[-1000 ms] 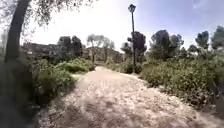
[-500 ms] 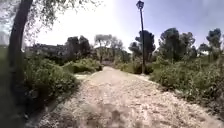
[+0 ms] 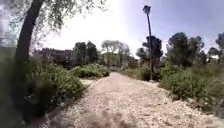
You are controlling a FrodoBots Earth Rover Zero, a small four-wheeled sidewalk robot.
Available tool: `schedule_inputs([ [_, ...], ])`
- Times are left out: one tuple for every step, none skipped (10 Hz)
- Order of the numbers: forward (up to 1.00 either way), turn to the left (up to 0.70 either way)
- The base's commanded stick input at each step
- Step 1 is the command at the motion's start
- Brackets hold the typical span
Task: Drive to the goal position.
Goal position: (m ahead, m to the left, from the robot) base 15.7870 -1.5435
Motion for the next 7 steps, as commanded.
schedule_inputs([
  [0.7,0.0],
  [0.7,0.0],
  [0.7,0.0],
  [0.7,0.0],
  [0.7,0.0],
  [0.7,0.0],
  [0.7,0.0],
])
